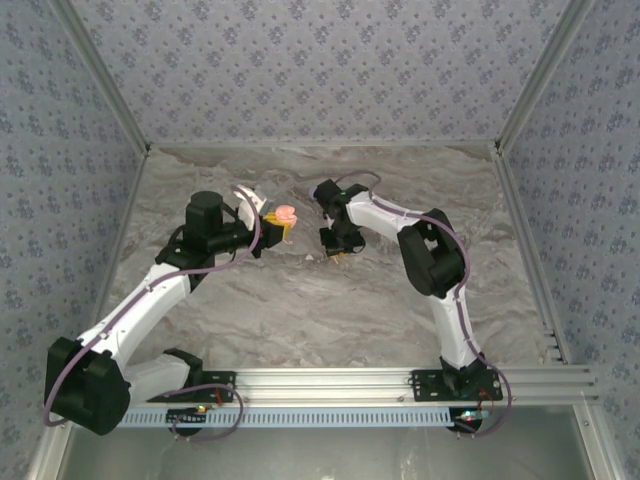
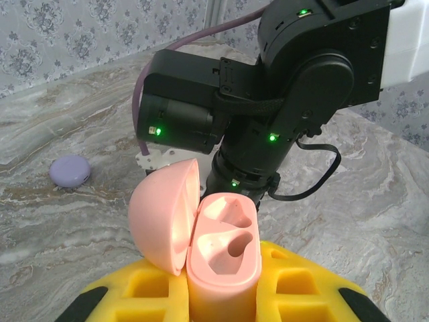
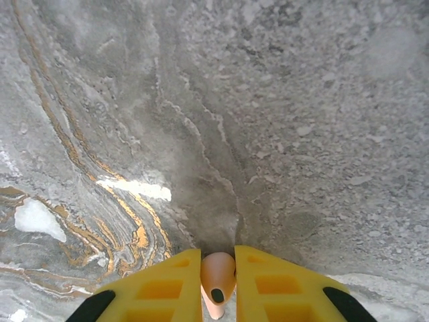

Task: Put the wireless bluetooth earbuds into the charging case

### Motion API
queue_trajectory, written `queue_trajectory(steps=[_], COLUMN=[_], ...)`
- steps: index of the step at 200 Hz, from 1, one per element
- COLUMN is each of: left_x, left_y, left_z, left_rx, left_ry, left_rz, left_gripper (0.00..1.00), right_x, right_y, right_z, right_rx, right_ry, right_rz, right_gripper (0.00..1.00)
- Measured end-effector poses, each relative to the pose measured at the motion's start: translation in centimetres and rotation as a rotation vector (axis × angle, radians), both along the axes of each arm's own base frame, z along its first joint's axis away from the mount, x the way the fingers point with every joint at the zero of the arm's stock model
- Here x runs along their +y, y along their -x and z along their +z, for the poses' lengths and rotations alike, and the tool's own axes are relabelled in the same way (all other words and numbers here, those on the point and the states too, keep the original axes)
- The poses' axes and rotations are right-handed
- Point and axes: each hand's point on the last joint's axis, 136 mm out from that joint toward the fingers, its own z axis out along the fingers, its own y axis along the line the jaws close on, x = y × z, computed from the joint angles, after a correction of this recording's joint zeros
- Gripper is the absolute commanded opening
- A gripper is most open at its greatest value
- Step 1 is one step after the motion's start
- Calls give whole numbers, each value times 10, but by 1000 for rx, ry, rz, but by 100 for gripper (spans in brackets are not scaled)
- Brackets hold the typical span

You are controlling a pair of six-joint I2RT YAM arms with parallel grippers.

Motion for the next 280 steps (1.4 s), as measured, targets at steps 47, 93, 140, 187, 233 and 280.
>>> queue_trajectory(steps=[47,93,140,187,233,280], left_x=[0,-2,-6,-20,-25,-29], left_y=[0,-6,-16,-19,-26,-34], left_z=[-7,-23,-36,-67,-79,-78], left_rx=[21,74,107,176,209,207], left_ry=[0,2,5,9,37,74], left_rz=[4,21,51,67,104,136], left_gripper=[11,11,11,10,10,10], right_x=[-7,-26,-39,-45,-45,-37], right_y=[-3,-12,-16,-19,-22,-26], right_z=[2,3,5,19,46,83], right_rx=[3,-2,-21,-66,-142,-217], right_ry=[-142,-243,-313,-406,-521,-625], right_rz=[-57,-139,-191,-223,-227,-201], right_gripper=[17,17,17,17,17,17])
